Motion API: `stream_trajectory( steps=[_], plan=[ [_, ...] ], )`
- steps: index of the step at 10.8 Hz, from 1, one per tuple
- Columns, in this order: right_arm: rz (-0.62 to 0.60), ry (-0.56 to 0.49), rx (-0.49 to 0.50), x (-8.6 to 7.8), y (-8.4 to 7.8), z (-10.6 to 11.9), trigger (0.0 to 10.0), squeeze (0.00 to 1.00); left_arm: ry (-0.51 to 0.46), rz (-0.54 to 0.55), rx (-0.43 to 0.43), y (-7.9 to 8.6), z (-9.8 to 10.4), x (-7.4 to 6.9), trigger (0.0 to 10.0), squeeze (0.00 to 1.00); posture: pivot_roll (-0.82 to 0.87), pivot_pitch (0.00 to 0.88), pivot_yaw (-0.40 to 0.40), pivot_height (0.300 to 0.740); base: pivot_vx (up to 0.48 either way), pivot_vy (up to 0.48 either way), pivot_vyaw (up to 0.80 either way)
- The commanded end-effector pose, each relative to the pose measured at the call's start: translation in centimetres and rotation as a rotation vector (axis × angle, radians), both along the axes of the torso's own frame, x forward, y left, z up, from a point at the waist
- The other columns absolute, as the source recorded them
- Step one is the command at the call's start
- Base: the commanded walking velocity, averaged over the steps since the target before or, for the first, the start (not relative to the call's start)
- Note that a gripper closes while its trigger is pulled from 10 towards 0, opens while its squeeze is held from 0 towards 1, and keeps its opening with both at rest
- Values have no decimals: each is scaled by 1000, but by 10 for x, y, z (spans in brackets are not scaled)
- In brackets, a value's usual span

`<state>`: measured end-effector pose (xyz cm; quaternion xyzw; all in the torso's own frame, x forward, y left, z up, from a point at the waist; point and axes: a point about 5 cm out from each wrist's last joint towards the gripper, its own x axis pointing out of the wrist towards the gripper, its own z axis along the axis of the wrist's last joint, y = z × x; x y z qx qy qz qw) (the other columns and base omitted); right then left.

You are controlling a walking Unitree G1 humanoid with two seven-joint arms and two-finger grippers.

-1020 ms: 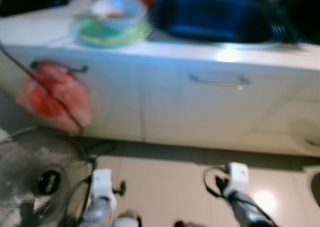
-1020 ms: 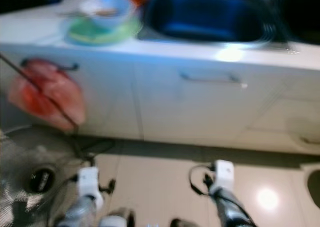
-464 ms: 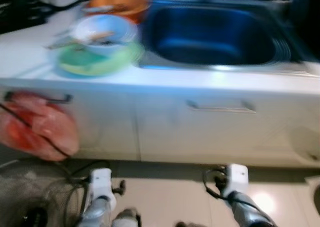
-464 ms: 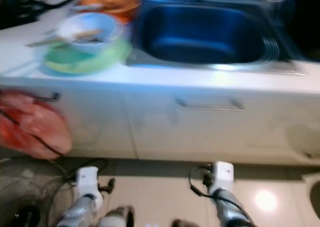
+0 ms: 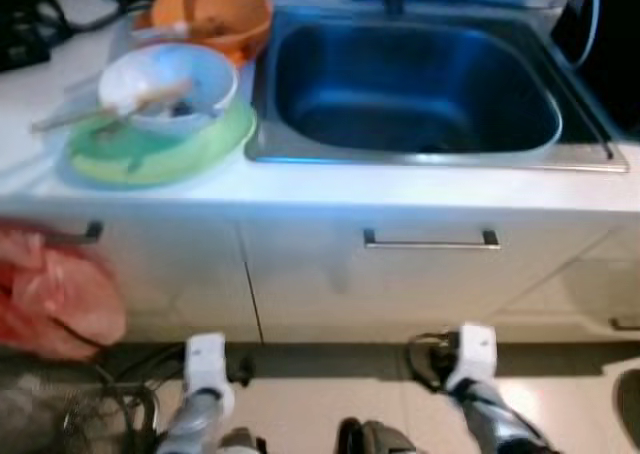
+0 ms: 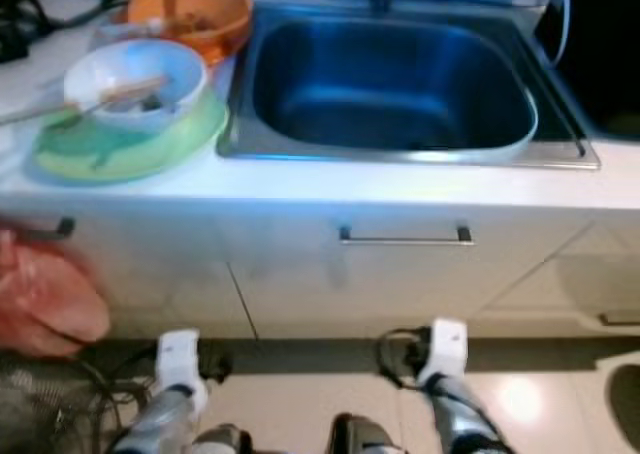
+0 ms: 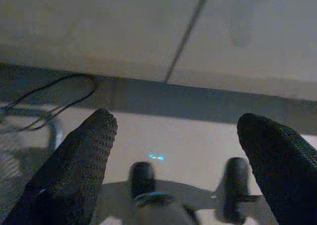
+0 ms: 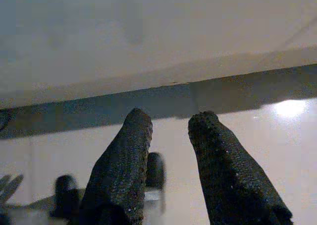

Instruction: Kitchen organization

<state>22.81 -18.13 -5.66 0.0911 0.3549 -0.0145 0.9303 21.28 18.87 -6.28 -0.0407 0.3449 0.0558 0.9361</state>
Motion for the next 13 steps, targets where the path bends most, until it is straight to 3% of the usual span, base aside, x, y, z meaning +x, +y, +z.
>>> stream_trajectory(
  steps=[1,3,11,13],
  plan=[
    [-8,35,3,-8,-2,-5,10000,0,43,6,-7,-2,-6,-10,10000,0,126,165,-28,740,0,296,0],
    [-7,35,3,-8,-2,-5,10000,0,40,7,-5,-2,-6,-9,10000,0,129,167,-29,740,0,298,0],
    [-8,33,6,-8,-2,-5,10000,0,41,7,-4,-1,-7,-11,10000,0,130,169,-30,740,264,290,0],
    [-14,32,5,-8,-2,-5,10000,0,43,-4,-1,-3,-7,-11,10000,0,132,169,-32,740,0,0,0]
  ],
)
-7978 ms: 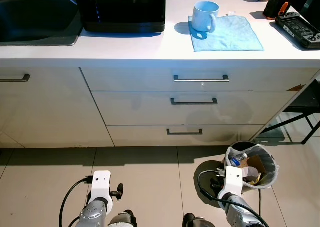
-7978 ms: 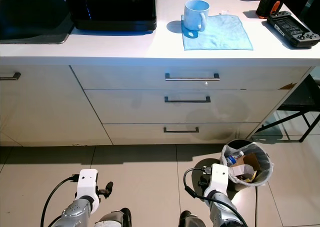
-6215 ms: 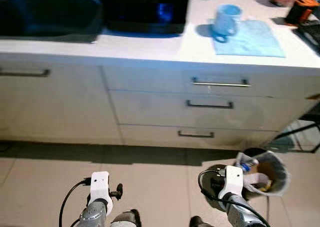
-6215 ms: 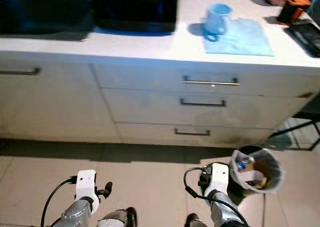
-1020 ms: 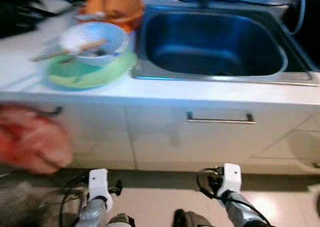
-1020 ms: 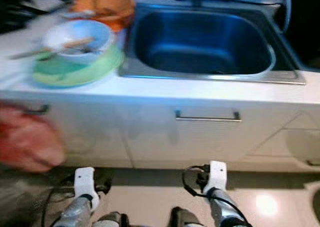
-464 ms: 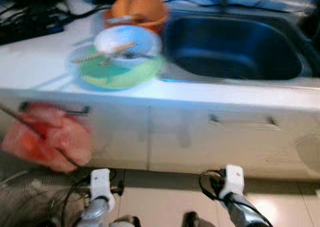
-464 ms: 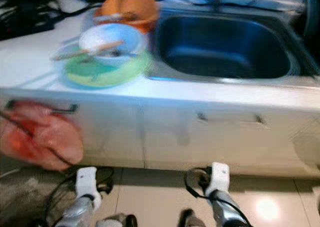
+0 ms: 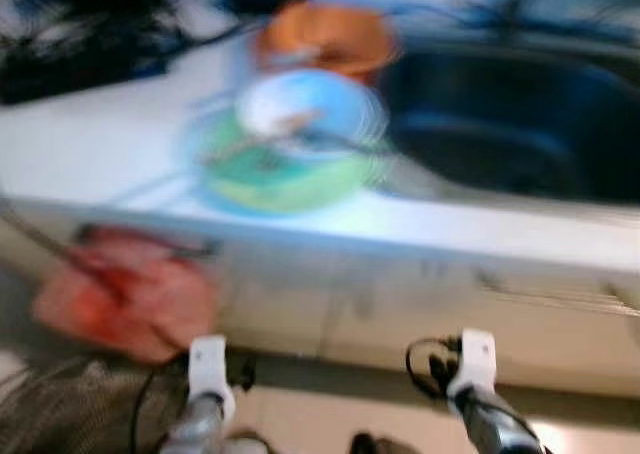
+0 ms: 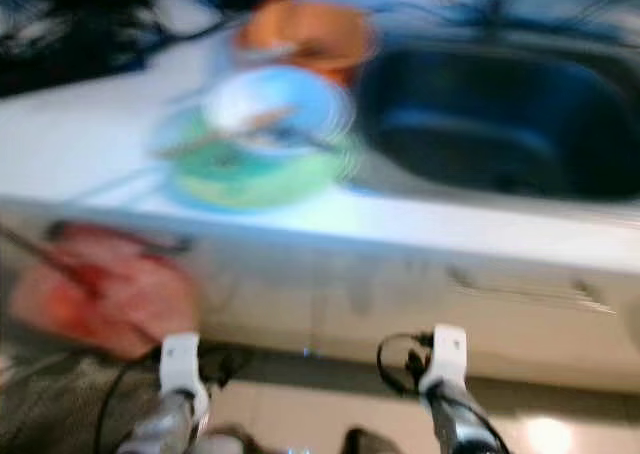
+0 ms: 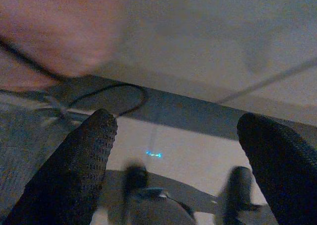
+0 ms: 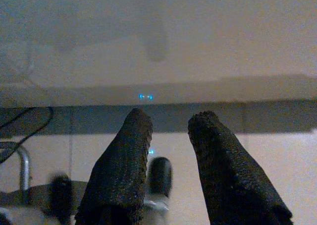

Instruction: Kitchen organization

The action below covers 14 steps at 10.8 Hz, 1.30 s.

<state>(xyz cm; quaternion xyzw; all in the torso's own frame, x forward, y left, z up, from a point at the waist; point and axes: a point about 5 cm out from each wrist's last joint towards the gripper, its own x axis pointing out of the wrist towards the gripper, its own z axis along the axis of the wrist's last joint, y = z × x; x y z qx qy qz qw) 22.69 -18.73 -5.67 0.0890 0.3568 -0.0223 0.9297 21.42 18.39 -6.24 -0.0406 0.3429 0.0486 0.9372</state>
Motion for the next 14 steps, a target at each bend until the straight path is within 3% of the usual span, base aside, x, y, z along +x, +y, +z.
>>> stream_trajectory(
  steps=[1,8,14],
  plan=[
    [0,26,13,-7,4,-5,10000,0,50,7,5,2,-8,-13,10000,0,132,170,-30,740,0,0,0],
    [5,26,14,-6,5,-5,10000,0,64,-29,12,-1,-9,-14,10000,0,130,168,-29,740,0,0,0],
    [9,28,17,-6,5,-5,10000,0,68,-25,22,1,-10,-15,10000,0,133,169,-31,740,42,-352,0]
  ],
)
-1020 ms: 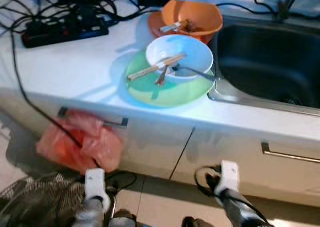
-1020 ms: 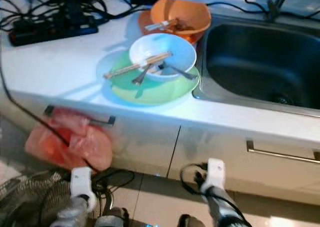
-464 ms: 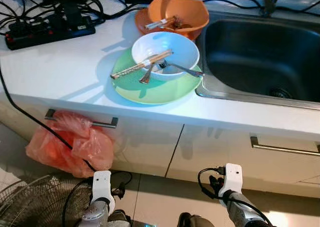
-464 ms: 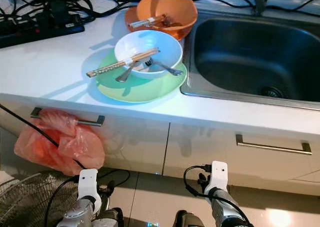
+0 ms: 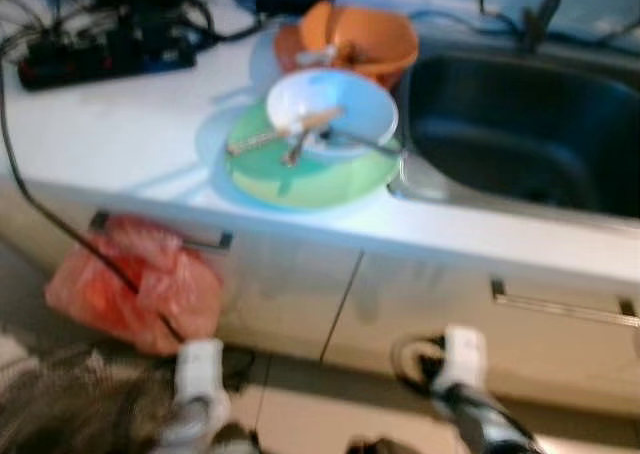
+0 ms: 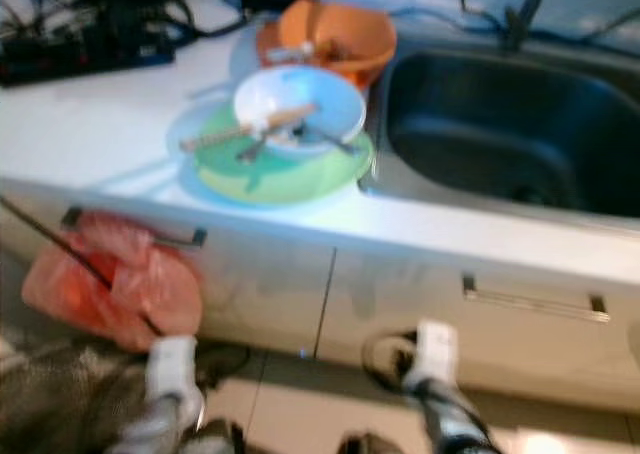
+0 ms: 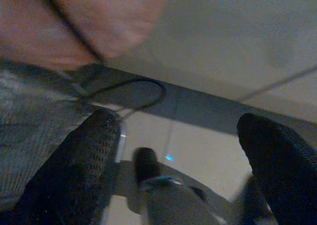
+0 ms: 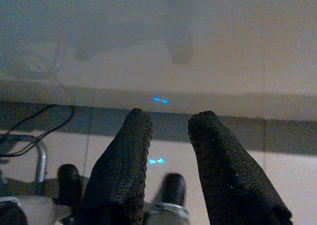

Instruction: Kitchen organization

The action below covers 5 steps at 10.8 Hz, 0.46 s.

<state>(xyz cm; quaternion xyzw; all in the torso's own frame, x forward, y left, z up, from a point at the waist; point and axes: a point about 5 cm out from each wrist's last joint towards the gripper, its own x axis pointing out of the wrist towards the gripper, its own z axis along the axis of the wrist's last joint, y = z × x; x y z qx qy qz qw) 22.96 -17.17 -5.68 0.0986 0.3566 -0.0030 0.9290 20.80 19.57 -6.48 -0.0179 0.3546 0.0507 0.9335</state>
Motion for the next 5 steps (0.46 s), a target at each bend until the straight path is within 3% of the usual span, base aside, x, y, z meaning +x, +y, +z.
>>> stream_trajectory(
  steps=[1,5],
  plan=[
    [-19,32,-15,-9,-11,-5,10000,0,42,-12,-19,-10,-7,-9,10000,0,134,169,-32,740,0,0,0],
    [-17,32,-16,-9,-12,-5,10000,0,42,-8,-24,-10,-7,-9,10000,0,134,170,-33,740,0,0,0]
  ],
)
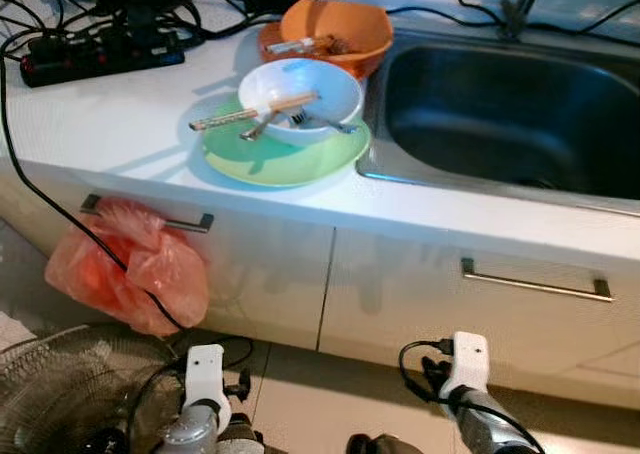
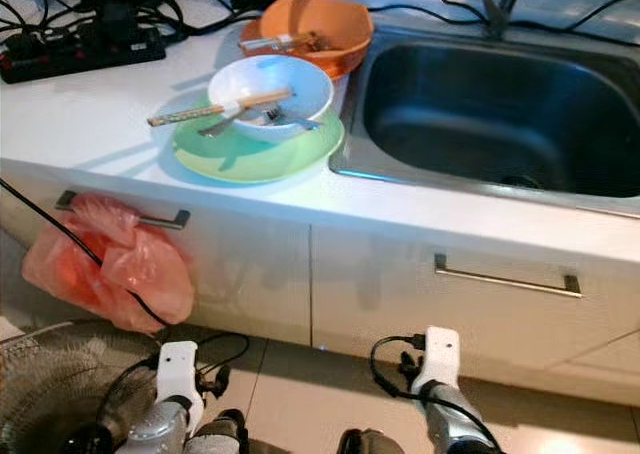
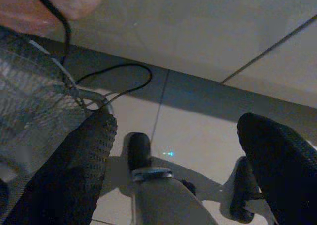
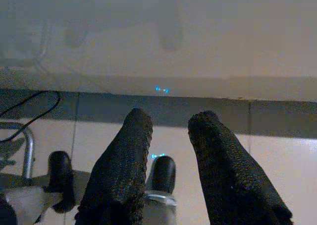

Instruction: Kitchen organization

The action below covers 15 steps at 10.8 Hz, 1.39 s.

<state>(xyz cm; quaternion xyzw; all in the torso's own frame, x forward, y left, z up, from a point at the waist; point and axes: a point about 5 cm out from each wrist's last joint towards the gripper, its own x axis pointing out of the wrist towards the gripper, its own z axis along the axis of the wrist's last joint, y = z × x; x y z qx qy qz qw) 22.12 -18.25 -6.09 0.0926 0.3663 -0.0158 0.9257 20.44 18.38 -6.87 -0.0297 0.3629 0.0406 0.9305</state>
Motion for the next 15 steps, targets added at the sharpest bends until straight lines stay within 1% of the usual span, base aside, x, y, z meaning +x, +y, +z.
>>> stream_trajectory(
  steps=[1,5,10,15],
  plan=[
    [1,9,4,0,-1,0,10000,0,25,2,6,2,-3,-6,10000,0,134,170,-33,740,0,0,0],
    [3,9,3,0,-1,0,10000,0,18,-4,9,1,-2,-4,10000,0,133,170,-34,740,0,0,0],
    [5,9,2,0,-1,0,10000,0,10,-5,8,0,-2,-3,10000,0,135,171,-36,740,0,-366,0],
    [4,8,1,0,-2,0,10000,0,9,14,6,1,-2,-4,10000,0,135,172,-38,740,0,0,0]
  ],
)
